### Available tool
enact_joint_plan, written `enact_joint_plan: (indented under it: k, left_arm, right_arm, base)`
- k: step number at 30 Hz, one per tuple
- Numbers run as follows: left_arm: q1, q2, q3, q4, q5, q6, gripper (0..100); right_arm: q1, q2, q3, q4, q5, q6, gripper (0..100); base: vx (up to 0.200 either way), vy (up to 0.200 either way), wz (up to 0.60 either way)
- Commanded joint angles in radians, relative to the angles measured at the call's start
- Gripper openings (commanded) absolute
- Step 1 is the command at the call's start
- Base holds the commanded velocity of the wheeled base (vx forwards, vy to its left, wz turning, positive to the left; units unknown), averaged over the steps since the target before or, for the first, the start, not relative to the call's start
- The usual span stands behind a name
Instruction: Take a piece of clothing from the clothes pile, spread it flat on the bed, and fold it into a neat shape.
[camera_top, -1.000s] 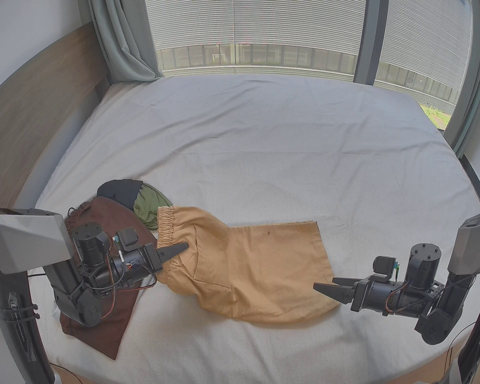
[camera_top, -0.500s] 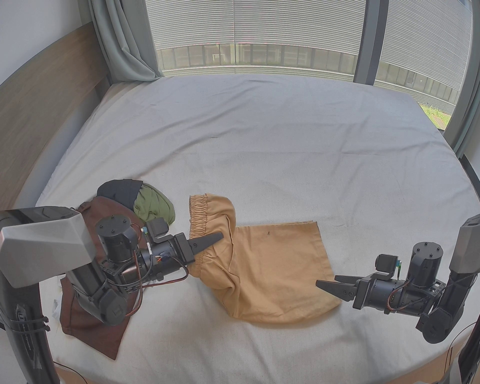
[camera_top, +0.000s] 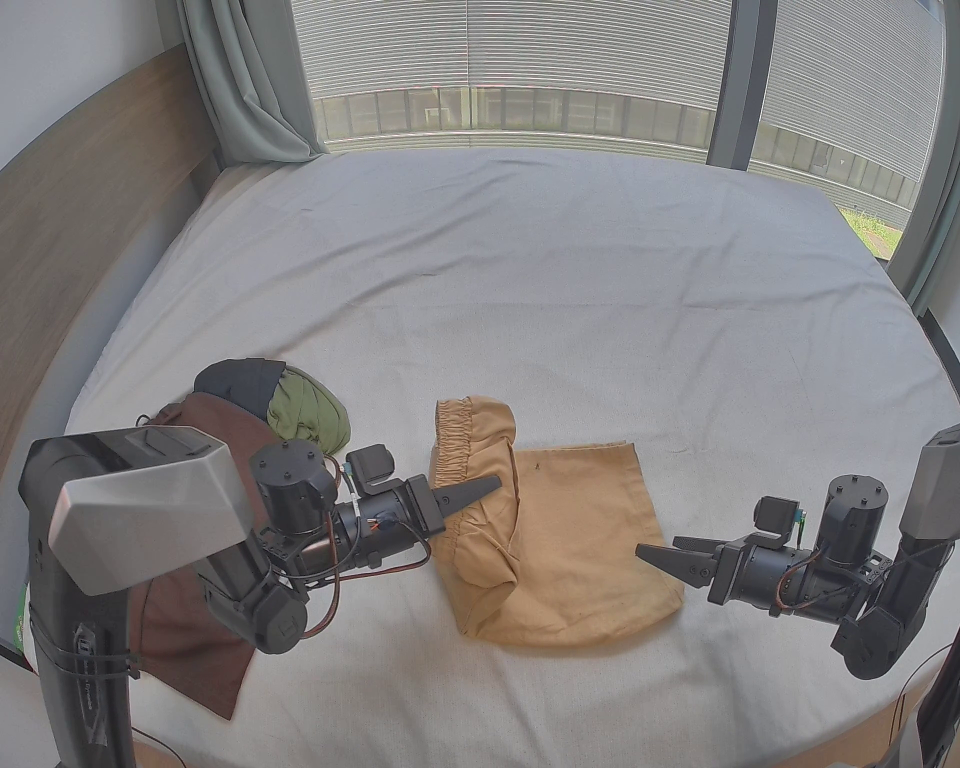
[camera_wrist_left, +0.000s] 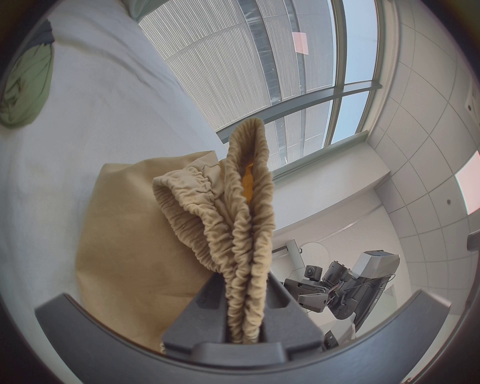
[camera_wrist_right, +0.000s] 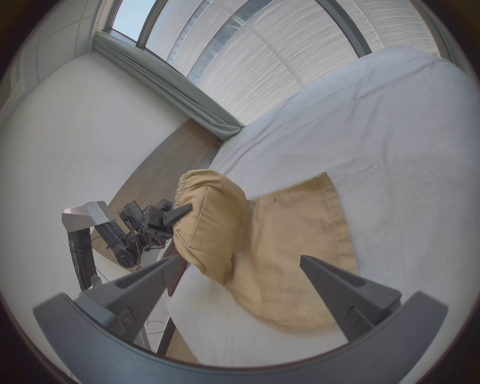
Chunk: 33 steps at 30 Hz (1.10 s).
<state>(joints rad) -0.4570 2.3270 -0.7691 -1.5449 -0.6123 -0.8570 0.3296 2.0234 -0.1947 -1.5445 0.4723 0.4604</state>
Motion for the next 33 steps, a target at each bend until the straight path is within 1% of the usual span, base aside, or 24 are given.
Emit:
enact_joint_plan:
  k: [1, 4, 8, 13, 18, 22, 24, 32, 33]
  left_arm:
    - [-0.029, 0.063, -0.055, -0.001, 0.019, -0.04, 0]
    - [-0.046, 0.084, -0.087, -0.001, 0.025, -0.071, 0]
    - [-0.068, 0.112, -0.122, 0.0, 0.025, -0.085, 0]
    - [-0.103, 0.156, -0.188, 0.002, 0.031, -0.163, 0]
    - [-0.13, 0.176, -0.231, 0.022, 0.031, -0.192, 0]
    - [-0.146, 0.213, -0.252, 0.019, 0.034, -0.2, 0]
    - [-0.154, 0.239, -0.269, 0.016, 0.049, -0.2, 0]
    - [-0.166, 0.253, -0.295, 0.032, 0.057, -0.203, 0]
    - [-0.166, 0.253, -0.297, 0.034, 0.059, -0.203, 100]
  right_arm:
    - [-0.014, 0.005, -0.017, 0.0, -0.001, 0.0, 100]
    - [-0.02, 0.006, -0.019, 0.0, -0.001, 0.0, 100]
    - [-0.02, 0.006, -0.023, 0.0, -0.001, 0.0, 100]
    - [-0.026, 0.006, -0.028, 0.0, -0.001, 0.0, 100]
    - [-0.034, 0.008, -0.035, 0.0, -0.001, 0.001, 100]
    - [-0.035, 0.009, -0.037, 0.001, -0.001, 0.001, 100]
    - [-0.038, 0.009, -0.038, 0.0, -0.001, 0.001, 100]
    - [-0.041, 0.009, -0.043, 0.001, -0.001, 0.001, 100]
    - [-0.041, 0.009, -0.043, 0.001, -0.001, 0.001, 100]
  base:
    - [0.0, 0.0, 0.0]
    - [0.0, 0.0, 0.0]
    - [0.0, 0.0, 0.0]
    - [0.0, 0.0, 0.0]
    - [0.0, 0.0, 0.0]
    - [0.0, 0.0, 0.0]
    - [0.0, 0.0, 0.0]
    - [0.0, 0.0, 0.0]
    - [0.0, 0.0, 0.0]
